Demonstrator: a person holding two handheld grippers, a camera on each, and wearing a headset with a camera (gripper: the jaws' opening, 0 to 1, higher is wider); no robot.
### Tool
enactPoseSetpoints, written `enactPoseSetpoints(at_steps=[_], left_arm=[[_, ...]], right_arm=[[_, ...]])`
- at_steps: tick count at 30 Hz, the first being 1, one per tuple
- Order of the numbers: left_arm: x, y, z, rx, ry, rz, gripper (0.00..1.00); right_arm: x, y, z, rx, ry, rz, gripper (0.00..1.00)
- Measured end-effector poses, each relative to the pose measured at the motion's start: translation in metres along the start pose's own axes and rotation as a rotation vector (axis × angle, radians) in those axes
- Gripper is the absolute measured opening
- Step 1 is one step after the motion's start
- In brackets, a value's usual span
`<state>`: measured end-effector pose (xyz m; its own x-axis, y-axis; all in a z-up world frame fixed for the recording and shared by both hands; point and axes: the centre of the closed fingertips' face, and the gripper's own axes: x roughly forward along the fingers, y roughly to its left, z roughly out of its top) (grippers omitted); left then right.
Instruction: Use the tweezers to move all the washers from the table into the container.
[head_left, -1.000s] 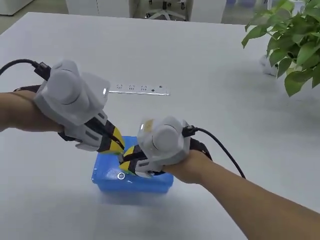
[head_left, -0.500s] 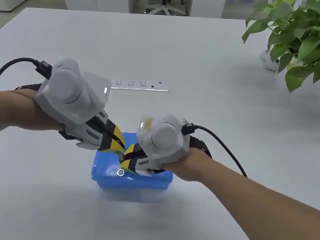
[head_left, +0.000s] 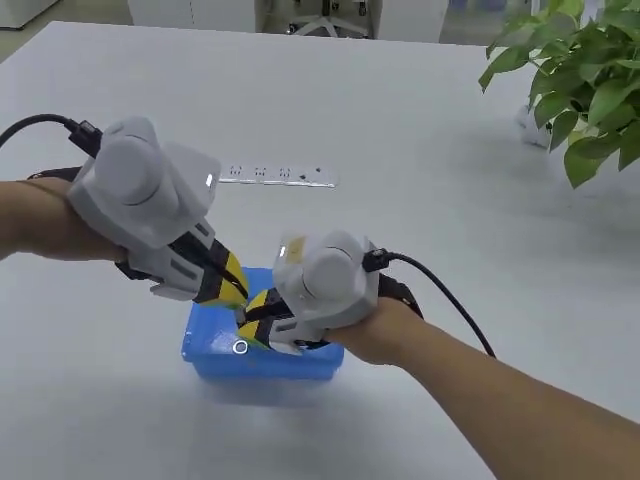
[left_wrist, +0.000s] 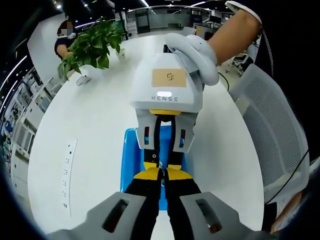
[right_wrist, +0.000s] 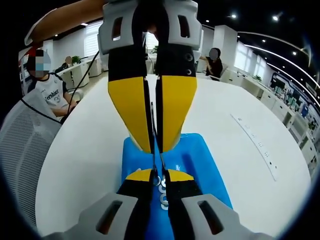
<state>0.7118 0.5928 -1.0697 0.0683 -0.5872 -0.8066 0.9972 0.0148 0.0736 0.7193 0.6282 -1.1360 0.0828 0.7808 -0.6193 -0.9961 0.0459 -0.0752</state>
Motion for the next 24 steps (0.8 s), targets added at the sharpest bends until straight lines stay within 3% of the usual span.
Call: enactPoseSetpoints(at_steps=[9,24], left_arm=[[-0.007,-0.006,0.009,0.010,-0.002,-0.003,0.05],[-0.025,-0.026,0.031,0.030,-0.011,0.006,0.05]], right_arm=[[-0.010,0.005,0.007,-0.010,-0.005,-0.014,0.11],[-0.033,0.021,0.024,-0.019,-0.029,-0.049,0.11]])
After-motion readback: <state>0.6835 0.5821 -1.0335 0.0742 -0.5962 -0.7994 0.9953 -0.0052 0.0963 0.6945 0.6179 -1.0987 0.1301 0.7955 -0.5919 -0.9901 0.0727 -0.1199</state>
